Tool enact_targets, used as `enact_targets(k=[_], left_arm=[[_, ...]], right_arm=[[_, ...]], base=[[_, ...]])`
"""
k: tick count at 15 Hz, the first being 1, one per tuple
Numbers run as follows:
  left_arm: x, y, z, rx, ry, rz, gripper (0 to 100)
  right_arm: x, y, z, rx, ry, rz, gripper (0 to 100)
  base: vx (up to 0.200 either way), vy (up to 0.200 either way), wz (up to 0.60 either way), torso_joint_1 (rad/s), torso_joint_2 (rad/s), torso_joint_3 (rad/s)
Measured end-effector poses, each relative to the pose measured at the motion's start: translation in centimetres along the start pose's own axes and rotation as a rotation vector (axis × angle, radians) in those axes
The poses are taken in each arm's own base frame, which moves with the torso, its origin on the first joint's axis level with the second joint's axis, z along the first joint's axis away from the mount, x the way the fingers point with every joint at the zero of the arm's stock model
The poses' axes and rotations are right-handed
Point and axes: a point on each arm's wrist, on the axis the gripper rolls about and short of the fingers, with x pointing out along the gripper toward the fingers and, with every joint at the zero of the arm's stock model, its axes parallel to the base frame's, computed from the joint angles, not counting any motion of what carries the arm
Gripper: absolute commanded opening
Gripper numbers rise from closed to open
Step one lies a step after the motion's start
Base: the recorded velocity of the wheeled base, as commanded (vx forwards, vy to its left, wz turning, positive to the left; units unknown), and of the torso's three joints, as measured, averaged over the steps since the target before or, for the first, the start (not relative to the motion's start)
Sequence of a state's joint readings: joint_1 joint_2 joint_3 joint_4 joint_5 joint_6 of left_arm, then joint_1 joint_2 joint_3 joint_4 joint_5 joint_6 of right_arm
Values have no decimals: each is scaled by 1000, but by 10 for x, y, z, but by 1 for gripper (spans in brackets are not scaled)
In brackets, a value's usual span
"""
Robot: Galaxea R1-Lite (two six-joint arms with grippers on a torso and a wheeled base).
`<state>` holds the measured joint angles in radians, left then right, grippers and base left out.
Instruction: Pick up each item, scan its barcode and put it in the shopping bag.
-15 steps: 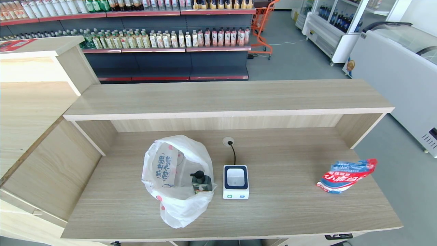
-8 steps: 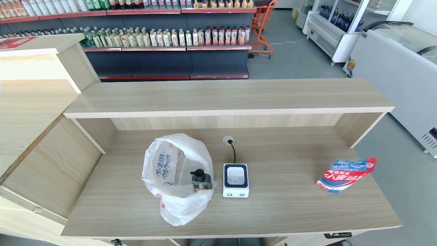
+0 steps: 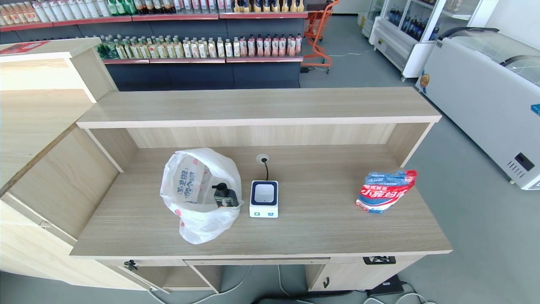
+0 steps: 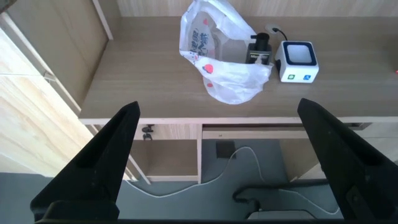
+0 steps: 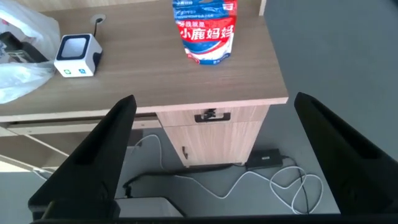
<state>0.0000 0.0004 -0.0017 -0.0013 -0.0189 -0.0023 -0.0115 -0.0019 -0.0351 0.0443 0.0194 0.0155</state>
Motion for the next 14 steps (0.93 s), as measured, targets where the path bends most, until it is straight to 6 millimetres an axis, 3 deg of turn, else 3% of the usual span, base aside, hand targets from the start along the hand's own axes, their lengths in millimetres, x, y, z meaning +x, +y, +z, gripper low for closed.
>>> enact_targets(k=[7, 14], left_arm=[[0, 0, 0, 0, 0, 0, 100], [0, 0, 0, -1, 0, 0, 100]], right_arm=[[0, 0, 0, 1, 1, 0, 100], [0, 0, 1, 9, -2, 0, 100]], base=[[0, -200, 0, 7, 7, 0], [0, 0, 0, 0, 0, 0]])
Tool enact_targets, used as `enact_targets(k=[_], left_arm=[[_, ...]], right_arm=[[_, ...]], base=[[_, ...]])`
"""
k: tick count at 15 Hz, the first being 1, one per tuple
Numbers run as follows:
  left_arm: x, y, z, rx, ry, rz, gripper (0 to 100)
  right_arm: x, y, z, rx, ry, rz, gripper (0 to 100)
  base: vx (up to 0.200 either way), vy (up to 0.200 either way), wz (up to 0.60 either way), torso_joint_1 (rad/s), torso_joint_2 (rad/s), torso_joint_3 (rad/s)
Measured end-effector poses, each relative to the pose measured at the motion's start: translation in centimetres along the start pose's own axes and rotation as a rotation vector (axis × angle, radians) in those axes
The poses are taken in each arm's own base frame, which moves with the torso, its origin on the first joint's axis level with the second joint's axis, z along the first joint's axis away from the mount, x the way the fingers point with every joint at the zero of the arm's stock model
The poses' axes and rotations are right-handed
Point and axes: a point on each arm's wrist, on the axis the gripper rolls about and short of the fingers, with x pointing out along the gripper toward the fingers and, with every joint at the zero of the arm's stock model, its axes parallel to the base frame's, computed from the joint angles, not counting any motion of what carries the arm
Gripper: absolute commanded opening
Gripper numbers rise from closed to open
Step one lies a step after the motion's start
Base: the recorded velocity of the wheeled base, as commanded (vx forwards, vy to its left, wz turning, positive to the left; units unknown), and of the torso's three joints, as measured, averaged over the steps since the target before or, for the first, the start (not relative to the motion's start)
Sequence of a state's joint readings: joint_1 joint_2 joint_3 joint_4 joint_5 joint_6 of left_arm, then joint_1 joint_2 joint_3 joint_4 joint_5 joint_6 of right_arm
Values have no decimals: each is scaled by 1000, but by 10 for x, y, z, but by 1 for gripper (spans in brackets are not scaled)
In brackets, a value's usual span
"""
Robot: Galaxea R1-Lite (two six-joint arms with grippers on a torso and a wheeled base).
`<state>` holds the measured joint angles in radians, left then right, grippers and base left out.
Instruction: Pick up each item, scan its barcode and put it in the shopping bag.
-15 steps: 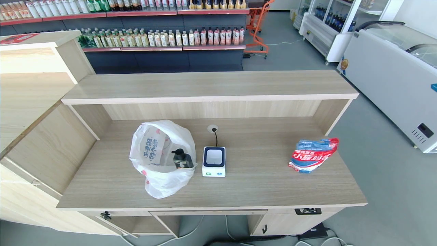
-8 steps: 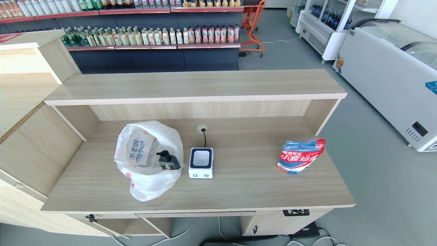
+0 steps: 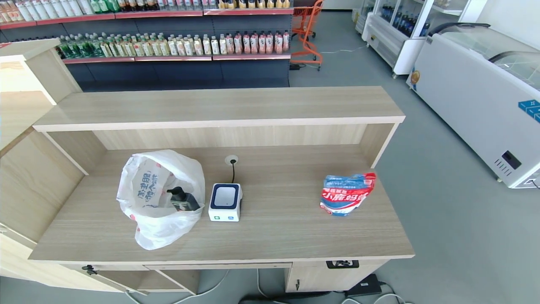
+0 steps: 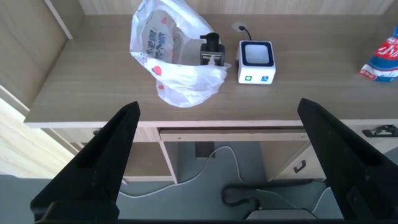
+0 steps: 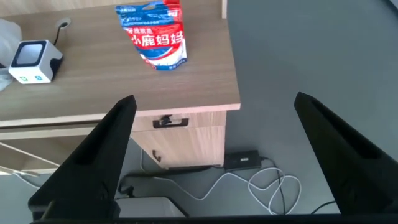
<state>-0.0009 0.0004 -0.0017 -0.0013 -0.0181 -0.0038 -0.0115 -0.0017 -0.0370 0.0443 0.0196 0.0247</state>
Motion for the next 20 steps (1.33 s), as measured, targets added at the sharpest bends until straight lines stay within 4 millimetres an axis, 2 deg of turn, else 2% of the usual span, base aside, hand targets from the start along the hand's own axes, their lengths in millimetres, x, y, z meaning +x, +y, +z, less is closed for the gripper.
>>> enact_targets(k=[1, 3, 5, 6, 7, 8, 10, 11, 13, 14, 16, 18, 20], left_arm=[[0, 0, 0, -1, 0, 0, 100], [0, 0, 0, -2, 0, 1, 100], [0, 0, 0, -2, 0, 0, 100], [0, 0, 0, -2, 0, 1, 100], [0, 0, 0, -2, 0, 0, 100], [0, 0, 0, -2, 0, 0, 100], [0, 0, 0, -2, 0, 0, 100], [0, 0, 0, -2, 0, 0, 100], [0, 0, 0, -2, 0, 0, 100], [0, 0, 0, -2, 0, 1, 100], [0, 0, 0, -2, 0, 1, 100], [0, 0, 0, -2, 0, 0, 100], [0, 0, 0, -2, 0, 0, 100]], right_arm=[[0, 0, 1, 1, 0, 1, 100], [-4, 1, 18, 34, -28, 24, 100], [-1, 2, 59, 159, -39, 35, 100], [6, 2, 84, 240, -25, 18, 100], [21, 2, 110, 330, 20, -18, 100], [46, 1, 136, 440, 91, -71, 100], [110, -3, 172, 652, 235, -200, 100], [149, -6, 180, 749, 306, -284, 100], [223, -11, 176, 871, 400, -434, 100], [260, -12, 167, 911, 430, -491, 100], [317, -3, 143, 956, 445, -523, 100], [359, 15, 118, 965, 445, -481, 100], [384, 38, 92, 947, 491, -442, 100]], base=[[0, 0, 0, 0, 0, 0], [0, 0, 0, 0, 0, 0], [0, 0, 0, 0, 0, 0], [0, 0, 0, 0, 0, 0], [0, 0, 0, 0, 0, 0], [0, 0, 0, 0, 0, 0], [0, 0, 0, 0, 0, 0], [0, 0, 0, 0, 0, 0], [0, 0, 0, 0, 0, 0], [0, 0, 0, 0, 0, 0], [0, 0, 0, 0, 0, 0], [0, 0, 0, 0, 0, 0], [0, 0, 0, 0, 0, 0]])
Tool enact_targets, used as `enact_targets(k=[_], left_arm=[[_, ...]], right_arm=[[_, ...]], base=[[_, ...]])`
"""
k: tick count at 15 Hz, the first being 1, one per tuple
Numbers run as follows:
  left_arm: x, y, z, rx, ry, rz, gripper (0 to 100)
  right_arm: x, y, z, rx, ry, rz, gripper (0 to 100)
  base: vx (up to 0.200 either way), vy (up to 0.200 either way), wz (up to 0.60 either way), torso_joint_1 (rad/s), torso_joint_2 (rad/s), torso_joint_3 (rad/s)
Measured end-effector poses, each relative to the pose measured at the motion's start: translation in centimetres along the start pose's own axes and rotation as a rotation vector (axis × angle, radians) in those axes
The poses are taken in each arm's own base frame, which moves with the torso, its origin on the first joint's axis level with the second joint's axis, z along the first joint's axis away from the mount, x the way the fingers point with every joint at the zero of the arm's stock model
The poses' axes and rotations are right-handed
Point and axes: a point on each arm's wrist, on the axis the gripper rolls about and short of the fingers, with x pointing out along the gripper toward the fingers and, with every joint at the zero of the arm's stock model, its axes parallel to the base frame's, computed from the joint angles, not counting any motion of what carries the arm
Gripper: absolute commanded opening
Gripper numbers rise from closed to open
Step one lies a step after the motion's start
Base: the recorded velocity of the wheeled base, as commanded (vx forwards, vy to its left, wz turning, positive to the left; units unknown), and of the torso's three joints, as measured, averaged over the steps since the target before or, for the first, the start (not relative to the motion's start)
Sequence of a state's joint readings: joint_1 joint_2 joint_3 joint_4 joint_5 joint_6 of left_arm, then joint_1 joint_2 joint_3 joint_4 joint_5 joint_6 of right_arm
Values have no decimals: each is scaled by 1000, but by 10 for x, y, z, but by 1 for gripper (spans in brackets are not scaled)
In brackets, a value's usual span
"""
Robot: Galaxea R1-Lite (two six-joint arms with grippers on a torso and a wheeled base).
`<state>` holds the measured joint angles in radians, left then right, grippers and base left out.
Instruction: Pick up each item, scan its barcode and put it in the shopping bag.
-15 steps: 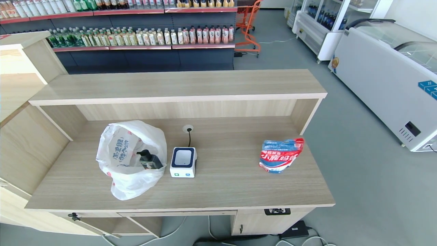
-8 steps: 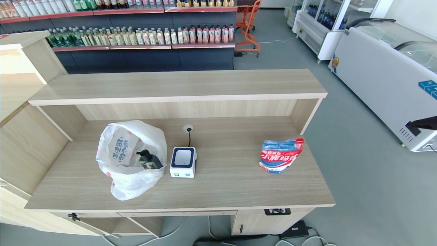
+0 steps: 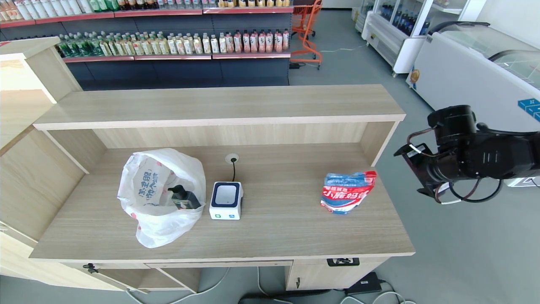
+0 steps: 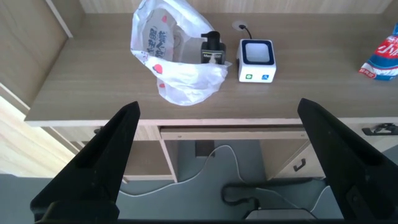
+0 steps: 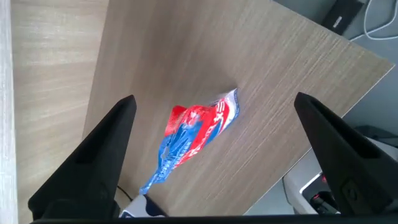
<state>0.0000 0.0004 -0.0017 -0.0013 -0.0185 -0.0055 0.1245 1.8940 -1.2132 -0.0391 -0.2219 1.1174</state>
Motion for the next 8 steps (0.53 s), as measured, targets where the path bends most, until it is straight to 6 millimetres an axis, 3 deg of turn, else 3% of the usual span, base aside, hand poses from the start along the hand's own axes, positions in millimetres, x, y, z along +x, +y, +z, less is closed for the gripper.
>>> enact_targets(k=[3, 8], left_arm=[[0, 0, 0, 0, 0, 0, 100], [0, 0, 0, 0, 0, 0, 100]], right_arm=[[22, 15, -34, -52, 63, 15, 100], [47, 14, -59, -97, 102, -20, 100]], base=[[0, 0, 0, 0, 0, 0], [0, 0, 0, 0, 0, 0]])
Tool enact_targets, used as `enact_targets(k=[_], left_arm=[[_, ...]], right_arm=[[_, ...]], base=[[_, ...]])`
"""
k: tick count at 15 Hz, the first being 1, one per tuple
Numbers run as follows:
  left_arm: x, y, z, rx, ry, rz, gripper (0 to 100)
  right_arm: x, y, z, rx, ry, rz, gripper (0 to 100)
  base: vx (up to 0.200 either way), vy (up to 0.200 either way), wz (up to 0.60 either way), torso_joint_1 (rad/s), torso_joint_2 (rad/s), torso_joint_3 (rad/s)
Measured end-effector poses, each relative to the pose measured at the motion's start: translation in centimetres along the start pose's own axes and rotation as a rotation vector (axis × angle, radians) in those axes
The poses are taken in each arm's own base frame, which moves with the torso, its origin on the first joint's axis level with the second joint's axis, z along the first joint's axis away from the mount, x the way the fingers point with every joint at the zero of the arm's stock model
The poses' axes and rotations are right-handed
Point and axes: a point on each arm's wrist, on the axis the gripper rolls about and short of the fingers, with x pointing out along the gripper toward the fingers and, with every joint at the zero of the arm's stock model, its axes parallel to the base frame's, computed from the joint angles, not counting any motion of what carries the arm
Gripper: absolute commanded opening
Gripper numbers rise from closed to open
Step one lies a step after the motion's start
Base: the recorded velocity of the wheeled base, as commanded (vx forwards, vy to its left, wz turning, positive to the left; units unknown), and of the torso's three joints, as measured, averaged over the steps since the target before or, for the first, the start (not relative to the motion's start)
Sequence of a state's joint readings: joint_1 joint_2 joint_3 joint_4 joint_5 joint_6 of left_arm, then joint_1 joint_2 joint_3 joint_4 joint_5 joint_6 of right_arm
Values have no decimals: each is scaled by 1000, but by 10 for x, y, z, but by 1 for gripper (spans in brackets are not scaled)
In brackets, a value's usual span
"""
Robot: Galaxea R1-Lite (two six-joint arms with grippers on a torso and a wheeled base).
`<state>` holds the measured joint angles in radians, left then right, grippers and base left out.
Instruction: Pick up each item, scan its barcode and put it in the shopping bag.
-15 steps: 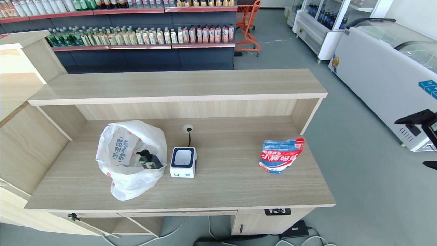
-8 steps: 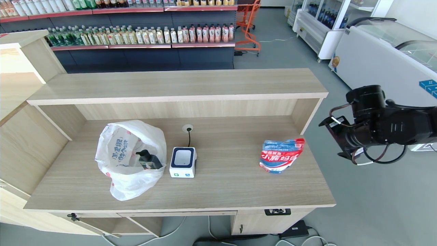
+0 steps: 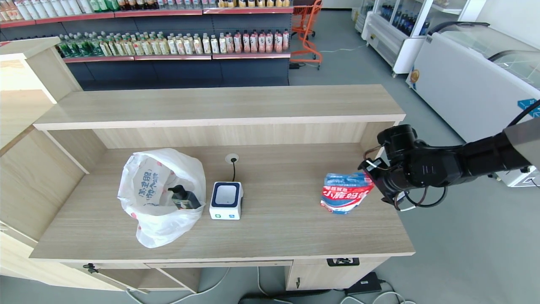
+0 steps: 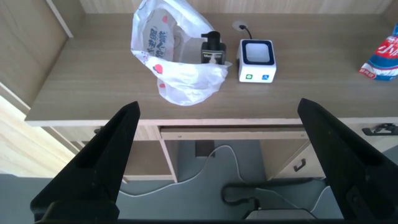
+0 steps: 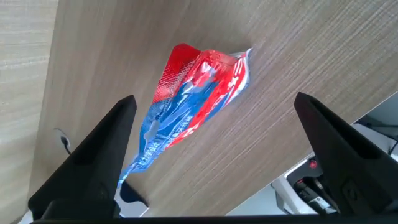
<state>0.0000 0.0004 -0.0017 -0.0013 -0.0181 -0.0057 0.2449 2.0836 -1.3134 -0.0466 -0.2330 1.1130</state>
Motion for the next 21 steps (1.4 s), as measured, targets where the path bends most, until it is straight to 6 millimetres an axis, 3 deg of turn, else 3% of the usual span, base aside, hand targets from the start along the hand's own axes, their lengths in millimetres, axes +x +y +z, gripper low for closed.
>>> enact_targets(k=[12, 13, 21], left_arm=[[0, 0, 0, 0, 0, 0, 100], [0, 0, 0, 0, 0, 0, 100], [0, 0, 0, 0, 0, 0, 100]], right_arm=[[58, -8, -23, -126, 43, -61, 100], [62, -7, -27, -142, 45, -51, 0], [76, -9, -50, -282, 74, -38, 0]], base=[[0, 0, 0, 0, 0, 0], [0, 0, 0, 0, 0, 0], [0, 0, 0, 0, 0, 0]])
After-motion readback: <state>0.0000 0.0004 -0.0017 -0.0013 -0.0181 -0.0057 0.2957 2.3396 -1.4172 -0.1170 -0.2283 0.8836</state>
